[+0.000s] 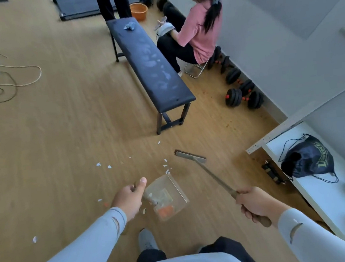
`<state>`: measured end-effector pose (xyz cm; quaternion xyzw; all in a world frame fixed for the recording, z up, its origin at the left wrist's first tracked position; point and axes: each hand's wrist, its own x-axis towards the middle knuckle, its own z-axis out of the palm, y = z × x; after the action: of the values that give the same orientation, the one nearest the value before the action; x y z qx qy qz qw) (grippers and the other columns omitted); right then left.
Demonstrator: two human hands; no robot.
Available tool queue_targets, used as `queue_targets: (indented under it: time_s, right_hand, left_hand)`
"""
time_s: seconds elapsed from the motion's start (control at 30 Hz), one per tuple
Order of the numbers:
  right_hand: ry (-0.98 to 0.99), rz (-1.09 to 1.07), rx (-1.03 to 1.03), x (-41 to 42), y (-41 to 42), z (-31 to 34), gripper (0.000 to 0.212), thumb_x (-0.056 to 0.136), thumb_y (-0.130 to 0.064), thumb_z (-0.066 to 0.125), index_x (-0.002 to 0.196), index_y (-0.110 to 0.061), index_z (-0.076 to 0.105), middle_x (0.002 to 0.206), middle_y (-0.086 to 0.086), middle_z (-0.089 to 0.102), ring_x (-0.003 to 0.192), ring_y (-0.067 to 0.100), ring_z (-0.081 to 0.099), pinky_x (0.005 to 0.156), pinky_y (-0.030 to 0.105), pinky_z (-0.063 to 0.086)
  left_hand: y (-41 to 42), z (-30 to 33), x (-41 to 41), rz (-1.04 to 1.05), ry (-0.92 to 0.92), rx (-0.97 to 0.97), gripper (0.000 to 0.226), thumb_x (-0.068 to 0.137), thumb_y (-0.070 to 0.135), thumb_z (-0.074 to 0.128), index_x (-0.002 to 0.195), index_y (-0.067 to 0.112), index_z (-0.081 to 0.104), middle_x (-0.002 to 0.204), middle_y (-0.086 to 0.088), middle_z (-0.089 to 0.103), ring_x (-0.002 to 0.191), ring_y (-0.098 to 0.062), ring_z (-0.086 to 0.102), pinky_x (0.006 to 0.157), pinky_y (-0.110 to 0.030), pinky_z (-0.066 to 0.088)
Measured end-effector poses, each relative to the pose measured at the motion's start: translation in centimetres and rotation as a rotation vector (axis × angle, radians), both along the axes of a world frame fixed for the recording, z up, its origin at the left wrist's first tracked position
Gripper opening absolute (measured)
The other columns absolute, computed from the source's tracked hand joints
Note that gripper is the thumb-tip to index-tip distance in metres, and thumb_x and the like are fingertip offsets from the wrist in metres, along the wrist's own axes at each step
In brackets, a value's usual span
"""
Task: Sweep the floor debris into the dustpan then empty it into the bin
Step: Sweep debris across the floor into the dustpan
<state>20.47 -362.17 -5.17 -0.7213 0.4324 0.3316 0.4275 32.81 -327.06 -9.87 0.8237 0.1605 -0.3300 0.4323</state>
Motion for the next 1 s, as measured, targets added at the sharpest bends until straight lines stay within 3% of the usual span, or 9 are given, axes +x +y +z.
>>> queue_targets:
  time_s: [0.13, 0.3, 0.43, 0.57, 0.63, 0.77, 0.9, 1.0]
  right_hand:
    - [0.001, 0.083, -0.028, 6.0, 0.7, -1.1, 0.035, 0.088, -0.011, 0.053, 0.122, -0.016, 0.058, 0.058, 0.011, 0.061, 0.044, 0.022, 0.047, 0.043, 0.026, 0.04]
    - [0.023, 0.264, -0.07, 15.2, 0.4, -3.8, 0.037, 0.081, -0.01, 0.049, 0.107, 0.005, 0.07, 0.058, 0.014, 0.064, 0.054, 0.027, 0.053, 0.048, 0.031, 0.045]
    - [0.051, 0.256, -0.059, 22.9, 0.1, -6.2, 0.019, 0.085, -0.015, 0.053, 0.088, 0.0, 0.065, 0.056, 0.013, 0.063, 0.05, 0.025, 0.052, 0.051, 0.031, 0.046]
    - [0.046, 0.273, -0.059, 29.4, -0.7, -9.6, 0.015, 0.091, -0.011, 0.05, 0.088, 0.0, 0.061, 0.049, 0.011, 0.06, 0.045, 0.024, 0.05, 0.043, 0.027, 0.043]
    - [0.064, 0.323, -0.066, 31.2, -0.8, -11.1, 0.017, 0.093, -0.011, 0.045, 0.085, -0.002, 0.059, 0.051, 0.011, 0.061, 0.043, 0.023, 0.048, 0.044, 0.028, 0.04]
    - [0.179, 0.511, -0.132, 31.1, -1.8, -12.7, 0.016, 0.094, -0.004, 0.04, 0.087, -0.003, 0.054, 0.068, 0.017, 0.057, 0.028, 0.02, 0.05, 0.036, 0.02, 0.039]
    - [0.141, 0.764, -0.137, 26.6, -3.0, -12.6, 0.006, 0.1, -0.009, 0.046, 0.1, -0.011, 0.052, 0.08, 0.011, 0.059, 0.056, 0.02, 0.056, 0.047, 0.026, 0.045]
    - [0.159, 0.888, -0.172, 21.8, -4.5, -11.9, 0.024, 0.101, -0.012, 0.047, 0.119, -0.006, 0.061, 0.094, 0.013, 0.061, 0.062, 0.021, 0.057, 0.048, 0.026, 0.043]
  left_hand:
    - [1.7, -0.5, 1.2, 0.029, -0.01, 0.028, 0.064, 0.097, 0.07, 0.043, 0.079, 0.01, 0.054, 0.059, -0.003, 0.056, 0.053, -0.025, 0.049, 0.061, -0.034, 0.046]
    - [2.1, -1.1, 2.4, 0.116, -0.014, 0.053, 0.061, 0.097, 0.069, 0.044, 0.075, 0.013, 0.049, 0.063, -0.004, 0.053, 0.058, -0.025, 0.049, 0.064, -0.035, 0.044]
    - [1.9, -0.9, 2.8, 0.237, -0.013, 0.082, 0.062, 0.096, 0.072, 0.043, 0.074, 0.014, 0.055, 0.051, 0.006, 0.053, 0.046, -0.015, 0.048, 0.056, -0.031, 0.042]
    - [1.5, -1.2, 2.7, 0.343, 0.023, 0.119, 0.072, 0.093, 0.077, 0.042, 0.098, 0.009, 0.067, 0.056, 0.006, 0.056, 0.045, -0.012, 0.048, 0.054, -0.031, 0.042]
    - [1.0, -1.4, 2.7, 0.382, 0.033, 0.137, 0.073, 0.087, 0.082, 0.041, 0.088, 0.012, 0.064, 0.057, 0.005, 0.056, 0.044, -0.012, 0.046, 0.054, -0.032, 0.041]
    - [0.4, -1.6, 2.2, 0.462, 0.03, 0.167, 0.074, 0.077, 0.087, 0.041, 0.077, 0.014, 0.055, 0.055, 0.004, 0.058, 0.041, -0.012, 0.045, 0.055, -0.033, 0.042]
    - [1.0, -1.9, 0.7, 0.511, -0.005, 0.2, 0.075, 0.083, 0.083, 0.045, 0.081, 0.01, 0.063, 0.053, 0.003, 0.06, 0.042, -0.014, 0.048, 0.058, -0.033, 0.043]
    - [2.2, -1.9, -0.9, 0.514, -0.027, 0.209, 0.068, 0.096, 0.072, 0.048, 0.086, 0.007, 0.068, 0.053, 0.002, 0.062, 0.045, -0.019, 0.05, 0.062, -0.036, 0.046]
